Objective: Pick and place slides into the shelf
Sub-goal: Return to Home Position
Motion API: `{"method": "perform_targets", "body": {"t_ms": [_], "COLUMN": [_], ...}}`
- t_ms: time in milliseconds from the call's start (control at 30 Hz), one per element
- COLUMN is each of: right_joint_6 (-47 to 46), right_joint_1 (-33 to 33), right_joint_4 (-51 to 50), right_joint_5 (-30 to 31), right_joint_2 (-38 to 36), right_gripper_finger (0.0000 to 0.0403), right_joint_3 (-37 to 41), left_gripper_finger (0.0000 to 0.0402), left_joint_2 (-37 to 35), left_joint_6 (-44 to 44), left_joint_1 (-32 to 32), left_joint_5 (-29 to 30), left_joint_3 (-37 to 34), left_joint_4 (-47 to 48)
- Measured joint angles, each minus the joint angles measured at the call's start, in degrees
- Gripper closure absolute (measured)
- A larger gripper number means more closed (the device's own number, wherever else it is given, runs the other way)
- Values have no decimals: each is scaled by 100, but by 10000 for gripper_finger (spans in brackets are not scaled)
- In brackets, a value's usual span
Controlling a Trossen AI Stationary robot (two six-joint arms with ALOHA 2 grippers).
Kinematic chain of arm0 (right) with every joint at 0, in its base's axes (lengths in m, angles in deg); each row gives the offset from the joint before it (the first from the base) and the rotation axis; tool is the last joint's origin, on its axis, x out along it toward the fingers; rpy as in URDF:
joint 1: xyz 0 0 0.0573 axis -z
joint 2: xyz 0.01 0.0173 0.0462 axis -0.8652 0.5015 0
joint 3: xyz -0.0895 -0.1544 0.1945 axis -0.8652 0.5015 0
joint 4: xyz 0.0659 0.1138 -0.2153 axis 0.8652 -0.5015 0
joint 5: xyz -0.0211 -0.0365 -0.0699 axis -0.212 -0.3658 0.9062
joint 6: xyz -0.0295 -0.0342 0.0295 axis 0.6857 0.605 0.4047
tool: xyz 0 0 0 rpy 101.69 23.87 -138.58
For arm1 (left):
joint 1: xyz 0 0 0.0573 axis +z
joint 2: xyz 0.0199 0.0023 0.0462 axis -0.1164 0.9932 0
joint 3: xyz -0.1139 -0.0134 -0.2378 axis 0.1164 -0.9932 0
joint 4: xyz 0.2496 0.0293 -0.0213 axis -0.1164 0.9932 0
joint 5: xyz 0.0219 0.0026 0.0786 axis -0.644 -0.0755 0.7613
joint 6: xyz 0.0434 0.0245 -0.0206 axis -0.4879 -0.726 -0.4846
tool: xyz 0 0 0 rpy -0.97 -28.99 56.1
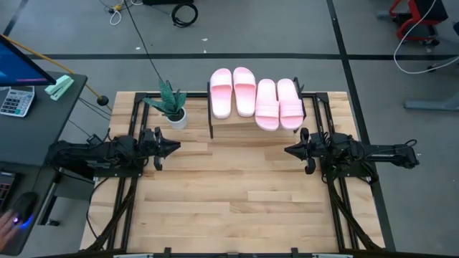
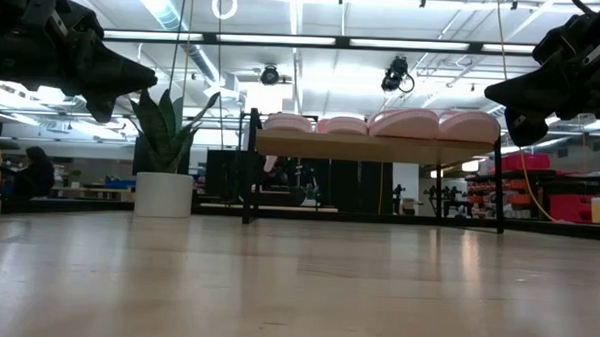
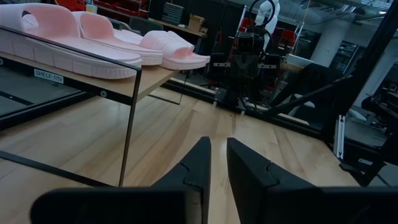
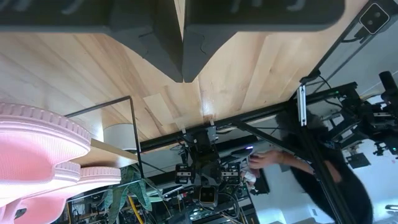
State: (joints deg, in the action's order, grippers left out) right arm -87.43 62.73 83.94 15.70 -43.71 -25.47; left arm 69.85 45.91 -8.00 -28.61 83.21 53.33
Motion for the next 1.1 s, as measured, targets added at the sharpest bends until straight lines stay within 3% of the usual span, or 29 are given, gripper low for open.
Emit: {"method": "perform_targets", "body": {"t_ms": [1100], "right_joint_6": [0], "right_joint_1": [0], "right_joint_4": [0], "right_joint_5": [0], "right_joint_2": [2], "right_gripper_finger": [388], "right_joint_3": [0], "left_gripper_finger": [345], "left_joint_2": [0], "left_joint_6": [-1], "left_joint_1": [1], "left_joint_5": [-1], "left_joint_3": [-1], "left_joint_4": [-1]}}
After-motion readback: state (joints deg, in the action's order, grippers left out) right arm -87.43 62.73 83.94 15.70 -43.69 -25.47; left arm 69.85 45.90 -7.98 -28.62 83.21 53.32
